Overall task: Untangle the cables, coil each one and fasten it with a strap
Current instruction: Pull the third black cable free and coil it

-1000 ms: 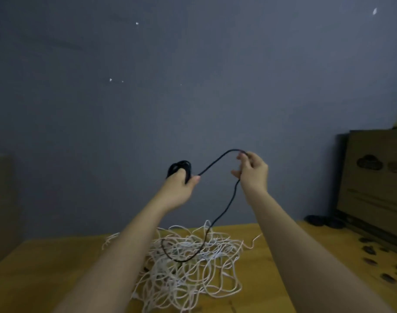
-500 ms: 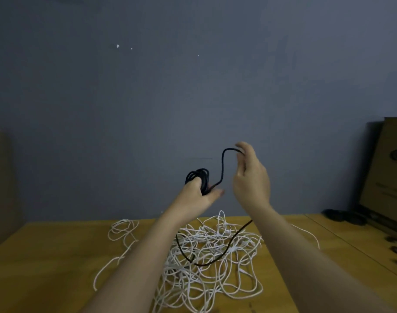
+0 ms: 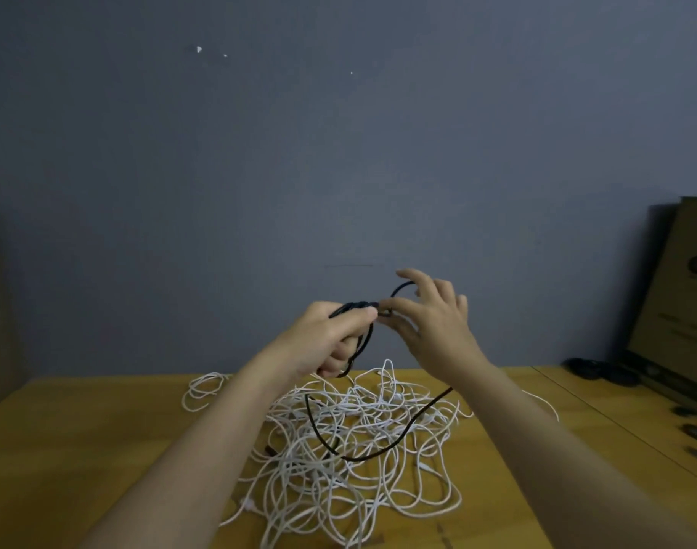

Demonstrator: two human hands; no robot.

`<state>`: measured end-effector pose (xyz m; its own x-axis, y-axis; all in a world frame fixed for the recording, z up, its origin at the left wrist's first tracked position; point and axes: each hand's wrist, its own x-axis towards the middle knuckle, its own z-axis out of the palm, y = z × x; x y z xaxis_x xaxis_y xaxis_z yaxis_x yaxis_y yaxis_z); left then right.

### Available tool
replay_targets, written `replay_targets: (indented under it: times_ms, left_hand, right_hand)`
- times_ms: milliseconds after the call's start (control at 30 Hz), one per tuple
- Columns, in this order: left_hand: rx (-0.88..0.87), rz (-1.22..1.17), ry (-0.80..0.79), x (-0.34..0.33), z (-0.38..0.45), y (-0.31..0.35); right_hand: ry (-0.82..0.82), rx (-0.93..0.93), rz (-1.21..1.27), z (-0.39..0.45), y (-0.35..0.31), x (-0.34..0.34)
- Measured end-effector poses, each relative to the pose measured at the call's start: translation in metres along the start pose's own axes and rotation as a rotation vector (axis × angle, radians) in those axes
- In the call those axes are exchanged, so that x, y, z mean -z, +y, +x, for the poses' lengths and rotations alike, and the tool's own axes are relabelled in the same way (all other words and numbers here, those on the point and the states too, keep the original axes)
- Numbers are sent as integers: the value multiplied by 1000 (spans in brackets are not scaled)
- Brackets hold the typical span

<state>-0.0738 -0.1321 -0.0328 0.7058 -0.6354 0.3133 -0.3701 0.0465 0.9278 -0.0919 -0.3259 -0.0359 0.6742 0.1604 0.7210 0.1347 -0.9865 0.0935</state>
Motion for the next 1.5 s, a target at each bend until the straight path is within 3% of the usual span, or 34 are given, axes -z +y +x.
replay_targets:
  times_ms: [200,300,400,533,700,834,1000,1134,1300,1500]
  left_hand:
    - [55,-7,-12,7,-8,3]
    - [62,-50,-76,-1,-6,1]
    - [55,-231,-109,-5,-5,3]
    - [1,-393,-42,-8,-2,1]
    - [-43,-495,148,-4,2,-10]
    - [-140,-509,301,4,8,-16]
    - [-268,-315,389,6,20,-30]
    - [-205,10,480,9,29,-50]
    - [-109,519,504,28,39,-80]
    - [-18,933,472,48,50,-103]
  right_hand:
    - [15,-171,540,0,2,5]
    - [130,-209,554,7,-7,6]
    - [-66,-217,471,4,-13,-4]
    - [-227,-297,861,-7,-22,-24]
    - [-320,-260,689,-21,-29,-41]
    - [-290,-231,535,-32,-41,-60]
    - [-215,-28,42,-39,-62,-79]
    - [-74,129,-110,-40,-76,-79]
    - [52,76,128,-31,-78,-92]
    - [-179,-153,381,-10,-74,-111]
